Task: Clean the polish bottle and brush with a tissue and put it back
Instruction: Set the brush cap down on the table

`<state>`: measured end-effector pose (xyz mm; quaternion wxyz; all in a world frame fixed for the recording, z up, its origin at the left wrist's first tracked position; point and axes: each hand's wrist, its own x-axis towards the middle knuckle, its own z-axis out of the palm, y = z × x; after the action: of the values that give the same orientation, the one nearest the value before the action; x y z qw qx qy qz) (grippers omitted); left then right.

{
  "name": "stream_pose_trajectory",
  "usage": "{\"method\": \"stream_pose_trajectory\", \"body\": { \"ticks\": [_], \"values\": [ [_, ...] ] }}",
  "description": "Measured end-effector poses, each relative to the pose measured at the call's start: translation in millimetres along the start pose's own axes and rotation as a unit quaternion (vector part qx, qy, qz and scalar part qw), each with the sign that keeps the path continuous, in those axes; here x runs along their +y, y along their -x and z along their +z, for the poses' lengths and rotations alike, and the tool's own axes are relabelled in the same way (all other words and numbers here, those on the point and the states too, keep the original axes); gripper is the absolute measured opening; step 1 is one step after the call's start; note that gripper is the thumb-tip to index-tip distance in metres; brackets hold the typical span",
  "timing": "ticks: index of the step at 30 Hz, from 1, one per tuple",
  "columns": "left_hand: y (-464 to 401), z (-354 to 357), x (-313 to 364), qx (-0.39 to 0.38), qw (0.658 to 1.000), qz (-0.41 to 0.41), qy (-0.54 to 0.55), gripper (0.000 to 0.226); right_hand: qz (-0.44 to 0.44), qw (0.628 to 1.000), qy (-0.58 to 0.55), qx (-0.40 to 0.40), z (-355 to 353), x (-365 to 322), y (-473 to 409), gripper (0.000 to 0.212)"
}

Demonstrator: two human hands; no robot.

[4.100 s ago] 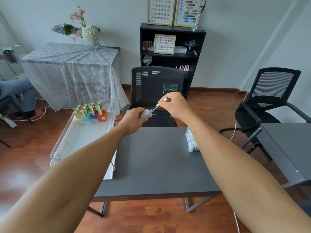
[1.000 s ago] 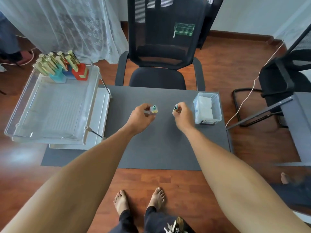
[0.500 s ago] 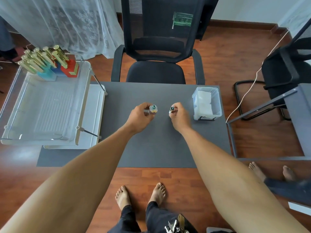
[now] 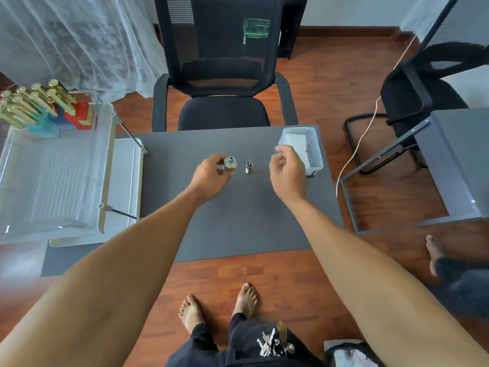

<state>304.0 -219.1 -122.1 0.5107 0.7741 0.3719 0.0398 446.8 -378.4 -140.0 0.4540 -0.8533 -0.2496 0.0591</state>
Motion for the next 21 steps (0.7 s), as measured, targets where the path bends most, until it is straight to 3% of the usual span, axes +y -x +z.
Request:
{"method": "stream_pose_trajectory", "body": {
  "ticks": [4,8,13,17,21],
  "values": [
    [-1.2,7.9,7.6,-0.002,1.000,-0.002,0.003,0.025,0.033,0.997,0.044,0.058,-30.8,10.3,-42.9,0.018],
    [1.8,12.3,6.5,0.006,1.000,-0.006,0.002,0.024,0.004,0.981,0.176,-0.083,-51.7,38.2,-87.4,0.031],
    [4.8,11.8,-1.0,0.005,1.000,-0.021,-0.009,0.023,-0.063,0.926,0.282,-0.242,-45.7,57.1,-107.4,0.033],
    [2.7,10.4,-3.5,0.013,0.999,-0.028,-0.019,0.023,-0.122,0.895,0.353,-0.243,-36.5,62.5,-112.8,0.018],
    [2.2,14.4,-3.2,0.009,1.000,-0.026,-0.014,0.022,-0.128,0.891,0.365,-0.236,-37.4,64.7,-115.6,0.020]
  ]
}}
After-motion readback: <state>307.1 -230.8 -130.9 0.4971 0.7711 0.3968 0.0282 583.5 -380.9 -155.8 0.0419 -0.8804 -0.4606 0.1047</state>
